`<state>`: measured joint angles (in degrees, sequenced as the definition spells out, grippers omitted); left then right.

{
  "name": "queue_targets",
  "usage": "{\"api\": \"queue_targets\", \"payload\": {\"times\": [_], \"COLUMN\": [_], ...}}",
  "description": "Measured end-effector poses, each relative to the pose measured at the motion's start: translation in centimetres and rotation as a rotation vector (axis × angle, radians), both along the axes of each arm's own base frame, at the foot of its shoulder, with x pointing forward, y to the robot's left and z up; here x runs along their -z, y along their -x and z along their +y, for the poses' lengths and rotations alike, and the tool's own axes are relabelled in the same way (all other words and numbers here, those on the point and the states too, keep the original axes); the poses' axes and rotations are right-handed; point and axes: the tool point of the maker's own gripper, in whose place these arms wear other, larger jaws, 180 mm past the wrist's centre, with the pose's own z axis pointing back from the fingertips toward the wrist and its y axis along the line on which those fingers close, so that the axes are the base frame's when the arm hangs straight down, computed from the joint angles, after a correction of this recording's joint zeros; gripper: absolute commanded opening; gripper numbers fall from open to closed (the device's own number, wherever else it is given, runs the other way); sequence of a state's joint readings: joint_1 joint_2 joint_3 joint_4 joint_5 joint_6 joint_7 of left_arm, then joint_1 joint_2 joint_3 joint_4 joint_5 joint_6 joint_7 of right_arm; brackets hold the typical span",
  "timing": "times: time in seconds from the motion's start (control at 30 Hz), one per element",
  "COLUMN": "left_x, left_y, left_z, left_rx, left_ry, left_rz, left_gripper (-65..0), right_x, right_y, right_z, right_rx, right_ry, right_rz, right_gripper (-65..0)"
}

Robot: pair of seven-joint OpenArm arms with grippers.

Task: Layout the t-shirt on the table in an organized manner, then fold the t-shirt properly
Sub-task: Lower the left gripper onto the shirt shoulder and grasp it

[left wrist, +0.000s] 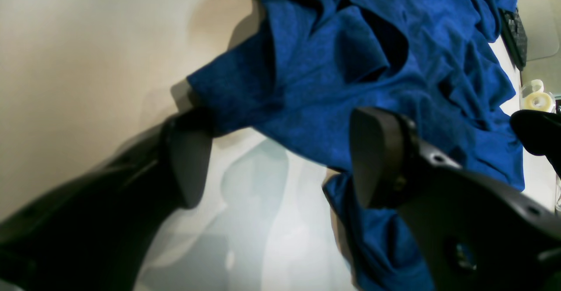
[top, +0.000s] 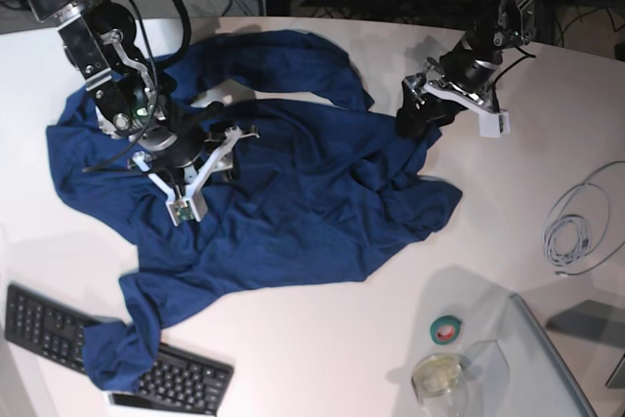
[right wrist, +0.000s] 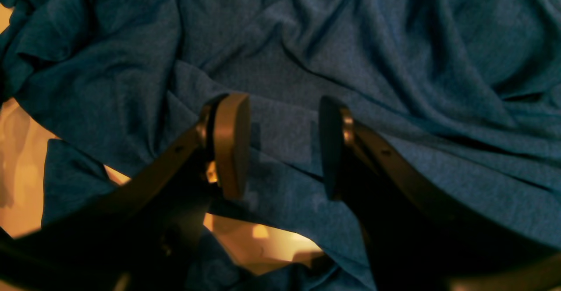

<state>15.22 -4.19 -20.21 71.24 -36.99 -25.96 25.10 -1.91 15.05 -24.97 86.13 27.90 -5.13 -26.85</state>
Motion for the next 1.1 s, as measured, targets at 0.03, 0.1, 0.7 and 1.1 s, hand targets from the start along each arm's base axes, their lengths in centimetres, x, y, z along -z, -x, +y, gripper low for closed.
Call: {"api": "queue_targets", "payload": {"times": [0.03, 0.1, 0.7, 1.1], "left_x": [0.1, 0.4, 1.0, 0.1], "left_y": [0.1, 0.4, 2.2, -2.1], "left_z": [0.1, 0.1, 2.9, -1.9], "left_rx": [-0.001, 0.004, -0.107, 0.034], "left_ry": [-0.005, -0.009, -0.065, -0.057], "left_rz": [0.007, 0.025, 0.107, 0.067], "left_gripper": [-31.3, -42.6, -65.0, -65.0], "right_x": [0.0, 0.1, 0.2, 0.2], "right_y": [0.0, 0.0, 0.1, 0.1], "right_z": [0.0, 0.0, -0.2, -0.1], "right_rx": [0.000, 0.000, 0.001, 0.001], "right_ry": [0.000, 0.001, 0.005, 0.003], "right_rz": [0.000, 0.002, 0.004, 0.004], "right_gripper": [-41.3, -41.3, -41.3, -41.3]}}
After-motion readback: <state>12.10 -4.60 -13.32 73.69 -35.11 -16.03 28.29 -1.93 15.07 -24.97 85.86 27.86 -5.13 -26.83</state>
